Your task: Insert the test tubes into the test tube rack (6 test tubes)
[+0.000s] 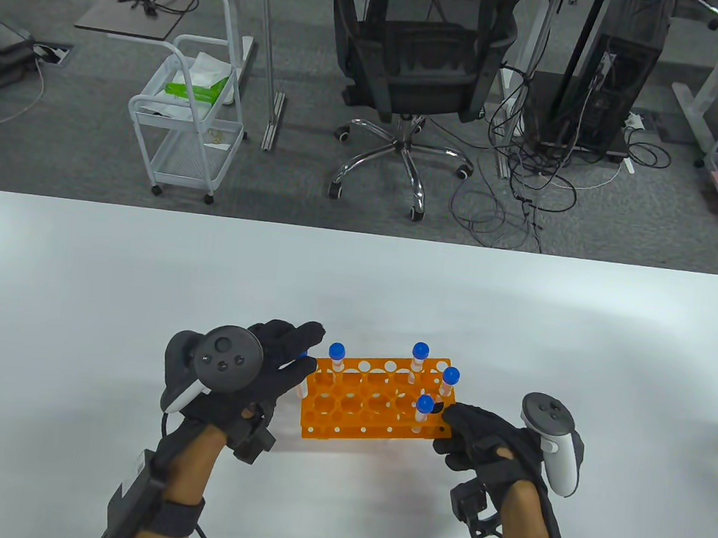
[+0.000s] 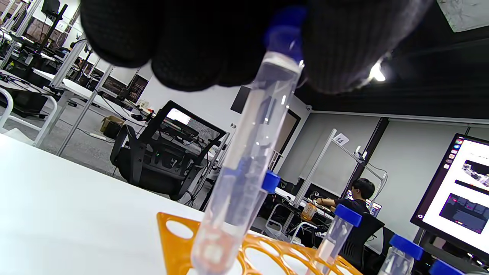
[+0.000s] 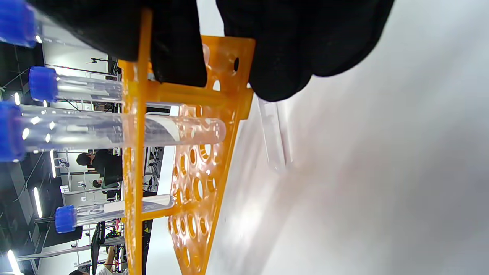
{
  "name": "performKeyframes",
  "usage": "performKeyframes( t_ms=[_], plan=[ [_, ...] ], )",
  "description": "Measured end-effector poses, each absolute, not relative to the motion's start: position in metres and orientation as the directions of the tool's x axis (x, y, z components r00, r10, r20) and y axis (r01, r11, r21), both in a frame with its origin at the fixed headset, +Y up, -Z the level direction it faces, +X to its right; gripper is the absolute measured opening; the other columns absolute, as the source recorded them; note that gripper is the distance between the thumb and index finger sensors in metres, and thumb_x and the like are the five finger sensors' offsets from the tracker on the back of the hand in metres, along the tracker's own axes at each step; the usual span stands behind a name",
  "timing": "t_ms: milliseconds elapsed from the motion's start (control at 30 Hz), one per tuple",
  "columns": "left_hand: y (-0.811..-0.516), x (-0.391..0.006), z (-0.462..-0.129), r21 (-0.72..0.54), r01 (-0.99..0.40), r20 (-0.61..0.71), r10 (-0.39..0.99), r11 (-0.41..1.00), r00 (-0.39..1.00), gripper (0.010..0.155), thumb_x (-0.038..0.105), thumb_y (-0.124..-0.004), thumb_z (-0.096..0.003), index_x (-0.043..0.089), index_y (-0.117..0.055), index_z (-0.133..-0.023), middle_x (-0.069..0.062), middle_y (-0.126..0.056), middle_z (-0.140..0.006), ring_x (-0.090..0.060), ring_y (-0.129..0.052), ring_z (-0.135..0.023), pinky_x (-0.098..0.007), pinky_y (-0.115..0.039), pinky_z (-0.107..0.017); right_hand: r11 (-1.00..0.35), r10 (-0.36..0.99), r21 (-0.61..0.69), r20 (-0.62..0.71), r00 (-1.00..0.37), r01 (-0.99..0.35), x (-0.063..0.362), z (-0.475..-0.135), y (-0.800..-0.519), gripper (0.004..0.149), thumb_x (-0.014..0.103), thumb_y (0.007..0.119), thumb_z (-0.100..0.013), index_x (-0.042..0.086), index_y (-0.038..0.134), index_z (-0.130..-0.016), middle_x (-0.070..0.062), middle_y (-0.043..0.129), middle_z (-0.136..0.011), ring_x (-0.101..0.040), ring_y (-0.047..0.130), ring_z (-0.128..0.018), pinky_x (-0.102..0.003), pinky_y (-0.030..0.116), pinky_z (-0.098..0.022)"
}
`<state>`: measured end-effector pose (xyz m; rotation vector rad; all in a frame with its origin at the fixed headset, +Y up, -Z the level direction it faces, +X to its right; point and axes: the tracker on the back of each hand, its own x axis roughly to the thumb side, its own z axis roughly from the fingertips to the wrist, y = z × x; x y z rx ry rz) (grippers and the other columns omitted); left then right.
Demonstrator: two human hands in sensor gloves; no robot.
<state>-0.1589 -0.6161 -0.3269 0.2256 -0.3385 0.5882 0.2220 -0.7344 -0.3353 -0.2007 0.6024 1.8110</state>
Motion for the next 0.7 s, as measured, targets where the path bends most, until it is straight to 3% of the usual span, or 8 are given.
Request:
performKeyframes(
  t_ms=[700],
  plan=[
    [-0.6237, -0.1556, -0.3277, 0.116, -0.539, 0.357, 0.471, 0.834, 0.807, 0.050, 0.042, -0.085, -0.0418, 0.034, -0.081, -0.091, -0.006, -0.089, -0.085, -0.022, -0.094, -0.063, -0.049, -0.078, -0.052, -0.206, 0.838, 0.298, -0.437, -0.325, -0.932, 0.2229, -0.3346, -0.7359, 0.047, 0.055, 0.071, -0.051, 0.030, 0.084, -0.088, -0.016, 0.076, -0.100, -0.035, 0.092, -0.077, -0.052, 0.078, -0.056]
  ],
)
